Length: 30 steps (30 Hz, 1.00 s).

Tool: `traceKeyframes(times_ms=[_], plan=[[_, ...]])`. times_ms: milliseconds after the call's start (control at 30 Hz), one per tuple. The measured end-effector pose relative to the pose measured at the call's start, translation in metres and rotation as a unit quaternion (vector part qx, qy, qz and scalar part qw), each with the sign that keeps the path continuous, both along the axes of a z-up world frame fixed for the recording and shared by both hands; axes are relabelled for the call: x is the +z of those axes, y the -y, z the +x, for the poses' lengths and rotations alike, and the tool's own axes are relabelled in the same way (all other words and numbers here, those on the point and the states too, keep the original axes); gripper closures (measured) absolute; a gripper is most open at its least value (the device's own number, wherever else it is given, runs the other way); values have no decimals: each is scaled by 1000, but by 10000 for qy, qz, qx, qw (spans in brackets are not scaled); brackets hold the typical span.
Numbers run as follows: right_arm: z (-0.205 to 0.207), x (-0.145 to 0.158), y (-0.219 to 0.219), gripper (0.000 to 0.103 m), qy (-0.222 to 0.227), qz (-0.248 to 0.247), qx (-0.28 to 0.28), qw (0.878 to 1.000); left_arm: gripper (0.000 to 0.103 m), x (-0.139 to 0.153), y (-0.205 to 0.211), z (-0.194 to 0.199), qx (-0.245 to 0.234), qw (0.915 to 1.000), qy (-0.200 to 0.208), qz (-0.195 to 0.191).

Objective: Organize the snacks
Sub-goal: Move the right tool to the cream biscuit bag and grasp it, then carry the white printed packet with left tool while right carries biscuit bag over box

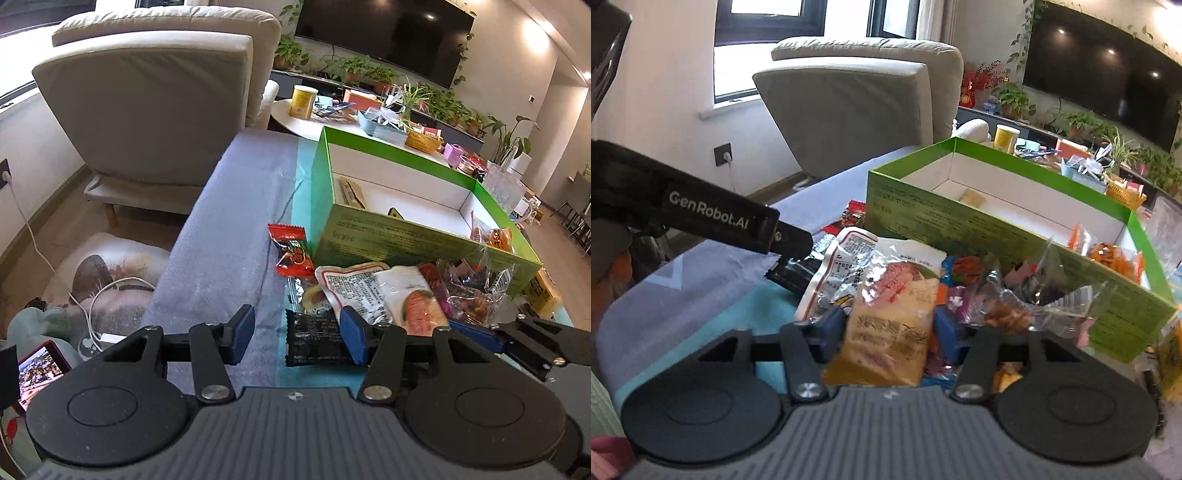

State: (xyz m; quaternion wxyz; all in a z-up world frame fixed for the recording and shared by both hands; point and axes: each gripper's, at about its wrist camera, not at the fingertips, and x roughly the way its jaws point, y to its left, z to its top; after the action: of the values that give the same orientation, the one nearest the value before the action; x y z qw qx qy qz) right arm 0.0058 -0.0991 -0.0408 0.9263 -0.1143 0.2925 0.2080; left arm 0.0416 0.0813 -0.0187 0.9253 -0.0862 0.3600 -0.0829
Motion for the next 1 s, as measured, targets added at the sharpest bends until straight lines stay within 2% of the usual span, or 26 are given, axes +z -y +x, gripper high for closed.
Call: traceKeyframes(times_ms=[367, 500, 600, 767, 1000], plan=[[-28, 39, 56, 56, 542, 548, -754, 9942, 52, -2, 25, 4, -391, 9990, -145, -188], [-22, 38, 65, 56, 575, 588, -1015, 9914, 42, -4, 51, 13, -469, 9988, -72, 89], [-21, 35, 69, 56, 526, 637, -1046, 9911, 41, -3, 68, 23, -441, 9984, -36, 345], [-21, 29, 76, 56, 449, 714, -1040, 9910, 39, -6, 83, 38, -148, 9984, -180, 513], [-19, 24, 87, 56, 381, 837, -1133, 9893, 30, -10, 96, 37, -276, 9964, -36, 795]])
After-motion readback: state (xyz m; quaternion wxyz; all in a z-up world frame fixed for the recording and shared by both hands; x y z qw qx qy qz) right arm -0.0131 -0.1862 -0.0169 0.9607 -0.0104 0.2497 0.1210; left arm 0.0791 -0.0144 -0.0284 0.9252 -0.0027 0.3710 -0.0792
